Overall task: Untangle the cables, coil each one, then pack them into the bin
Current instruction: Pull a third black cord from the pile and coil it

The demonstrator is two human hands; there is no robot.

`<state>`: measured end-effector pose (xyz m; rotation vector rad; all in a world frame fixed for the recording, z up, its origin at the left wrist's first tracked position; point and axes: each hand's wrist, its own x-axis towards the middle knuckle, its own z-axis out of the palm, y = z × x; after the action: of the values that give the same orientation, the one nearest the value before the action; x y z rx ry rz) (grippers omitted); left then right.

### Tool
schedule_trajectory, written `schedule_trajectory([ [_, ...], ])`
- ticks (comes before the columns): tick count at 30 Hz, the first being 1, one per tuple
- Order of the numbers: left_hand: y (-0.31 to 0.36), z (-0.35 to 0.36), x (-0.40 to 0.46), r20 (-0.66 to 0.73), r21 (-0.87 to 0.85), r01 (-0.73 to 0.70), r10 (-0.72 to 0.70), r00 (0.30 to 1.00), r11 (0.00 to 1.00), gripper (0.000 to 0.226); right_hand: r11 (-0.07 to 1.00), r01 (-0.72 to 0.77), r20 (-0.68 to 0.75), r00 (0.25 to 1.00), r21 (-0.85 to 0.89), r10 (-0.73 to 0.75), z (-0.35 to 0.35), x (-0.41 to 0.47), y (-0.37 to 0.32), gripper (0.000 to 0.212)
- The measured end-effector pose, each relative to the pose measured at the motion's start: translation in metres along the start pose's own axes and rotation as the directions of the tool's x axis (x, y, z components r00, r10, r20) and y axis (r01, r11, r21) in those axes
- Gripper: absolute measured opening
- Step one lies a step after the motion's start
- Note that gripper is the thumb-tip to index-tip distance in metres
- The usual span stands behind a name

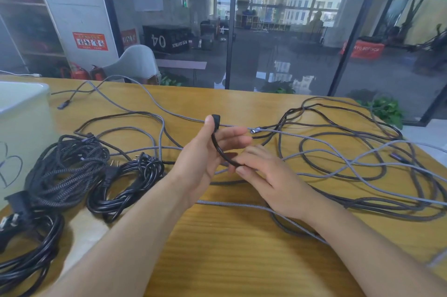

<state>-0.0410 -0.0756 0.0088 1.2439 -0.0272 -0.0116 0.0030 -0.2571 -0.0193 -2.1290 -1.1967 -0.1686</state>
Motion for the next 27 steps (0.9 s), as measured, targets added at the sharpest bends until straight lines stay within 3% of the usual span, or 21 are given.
schedule_trajectory([
  [8, 0.010, 0.007, -0.005, 0.070, -0.220, -0.018, 0.035, 0.997, 0.975, 0.060, 0.997, 0.010, 0.089, 0.996, -0.072, -0.003, -0.001, -0.002, 0.007, 0.021],
  [14, 0.020, 0.004, -0.012, 0.141, -0.286, -0.008, 0.051, 0.989, 0.958, 0.054, 0.966, -0.098, 0.035, 0.993, -0.238, 0.109, -0.027, 0.001, 0.031, 0.046],
  [19, 0.023, 0.000, -0.012, 0.189, -0.221, 0.000, 0.042, 0.981, 0.975, 0.059, 0.895, -0.266, -0.088, 0.964, -0.359, 0.252, -0.058, -0.005, 0.054, 0.053],
  [22, 0.019, 0.003, -0.012, 0.168, -0.055, 0.001, 0.008, 0.986, 0.998, 0.062, 0.879, -0.261, -0.247, 0.954, -0.399, 0.171, -0.063, -0.003, 0.050, 0.047],
  [25, 0.014, 0.009, -0.011, 0.116, 0.137, -0.036, 0.020, 0.993, 0.990, 0.063, 0.925, -0.222, -0.535, 0.844, -0.309, 0.024, -0.062, -0.003, 0.031, 0.033],
  [27, 0.009, 0.011, -0.010, 0.096, 0.191, -0.053, 0.035, 0.995, 0.980, 0.064, 0.952, -0.190, -0.624, 0.781, -0.239, 0.000, -0.054, -0.001, 0.014, 0.032],
])
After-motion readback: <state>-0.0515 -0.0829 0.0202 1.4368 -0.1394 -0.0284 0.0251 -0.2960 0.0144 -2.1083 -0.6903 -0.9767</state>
